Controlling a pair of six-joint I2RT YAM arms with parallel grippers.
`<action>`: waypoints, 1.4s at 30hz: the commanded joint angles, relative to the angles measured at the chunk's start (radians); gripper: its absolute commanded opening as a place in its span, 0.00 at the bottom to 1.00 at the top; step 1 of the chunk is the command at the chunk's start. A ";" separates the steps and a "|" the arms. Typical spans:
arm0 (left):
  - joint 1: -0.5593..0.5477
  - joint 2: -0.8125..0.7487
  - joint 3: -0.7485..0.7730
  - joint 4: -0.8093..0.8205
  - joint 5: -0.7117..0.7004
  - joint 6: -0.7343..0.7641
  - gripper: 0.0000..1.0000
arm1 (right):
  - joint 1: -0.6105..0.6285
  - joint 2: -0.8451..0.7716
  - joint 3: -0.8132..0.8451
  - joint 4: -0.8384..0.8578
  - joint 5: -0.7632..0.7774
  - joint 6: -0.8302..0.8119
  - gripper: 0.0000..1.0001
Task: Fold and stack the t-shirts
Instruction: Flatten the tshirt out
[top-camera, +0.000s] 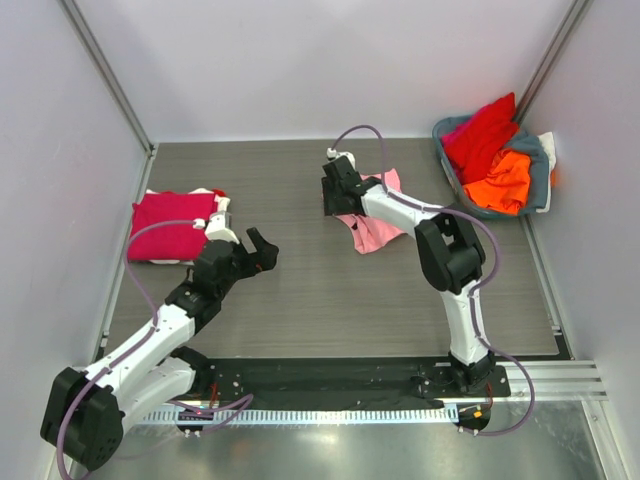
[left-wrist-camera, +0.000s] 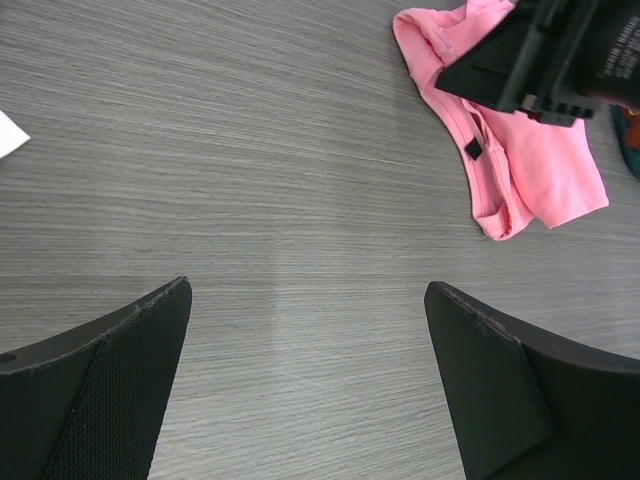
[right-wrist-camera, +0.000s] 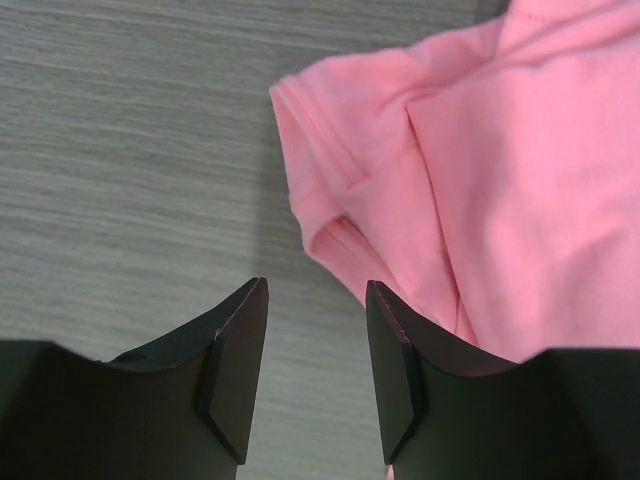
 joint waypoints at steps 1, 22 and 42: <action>0.002 0.000 -0.001 0.011 -0.025 -0.005 1.00 | 0.006 0.051 0.117 -0.015 0.026 -0.041 0.50; 0.002 0.009 0.002 0.014 -0.021 -0.002 1.00 | 0.030 0.142 0.163 -0.049 -0.097 0.053 0.01; 0.000 0.153 -0.004 0.201 0.328 0.056 1.00 | 0.172 -0.840 -0.781 0.261 0.168 0.169 0.95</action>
